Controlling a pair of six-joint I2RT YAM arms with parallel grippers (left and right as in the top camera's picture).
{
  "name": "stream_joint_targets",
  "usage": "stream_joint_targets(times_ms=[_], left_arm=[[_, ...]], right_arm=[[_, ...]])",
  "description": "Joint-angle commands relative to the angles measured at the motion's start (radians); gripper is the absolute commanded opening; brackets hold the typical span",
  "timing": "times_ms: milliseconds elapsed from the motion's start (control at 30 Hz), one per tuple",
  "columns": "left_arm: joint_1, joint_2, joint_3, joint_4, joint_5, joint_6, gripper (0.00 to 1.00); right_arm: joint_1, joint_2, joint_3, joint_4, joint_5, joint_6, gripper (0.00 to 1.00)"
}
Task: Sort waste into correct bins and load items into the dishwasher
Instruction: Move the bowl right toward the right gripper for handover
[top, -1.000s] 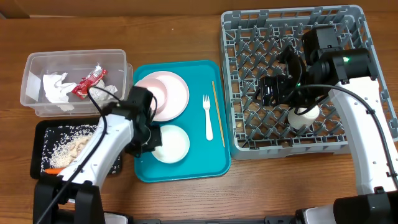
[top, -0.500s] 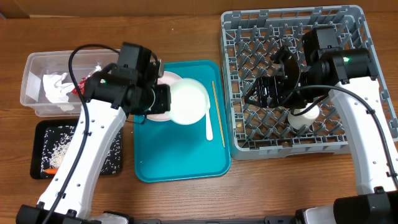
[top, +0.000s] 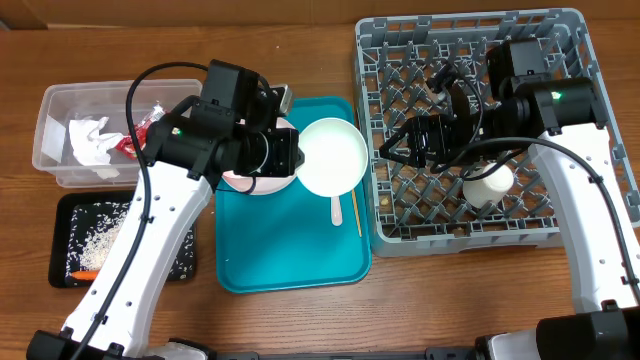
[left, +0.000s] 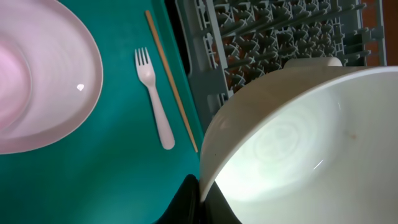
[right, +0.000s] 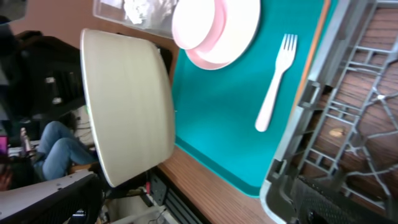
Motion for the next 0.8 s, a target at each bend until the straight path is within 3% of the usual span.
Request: stream_joint_targets(times_ms=[0,433,767], left_arm=[[-0.002,-0.018,0.026,0.006,0.022,0.0,0.04],[-0.003,-0.018,0.026,0.006,0.02,0.002,0.04],[0.004,-0.019,0.031,0.006,0.028,0.033,0.04]], right_arm=[[0.019,-0.019,0.006,0.014,-0.049,-0.012,1.0],[0.182,-0.019,-0.004,0.124,-0.049,-0.011,0.97],[0.204,-0.019,-0.004,0.147,-0.051,-0.011,0.95]])
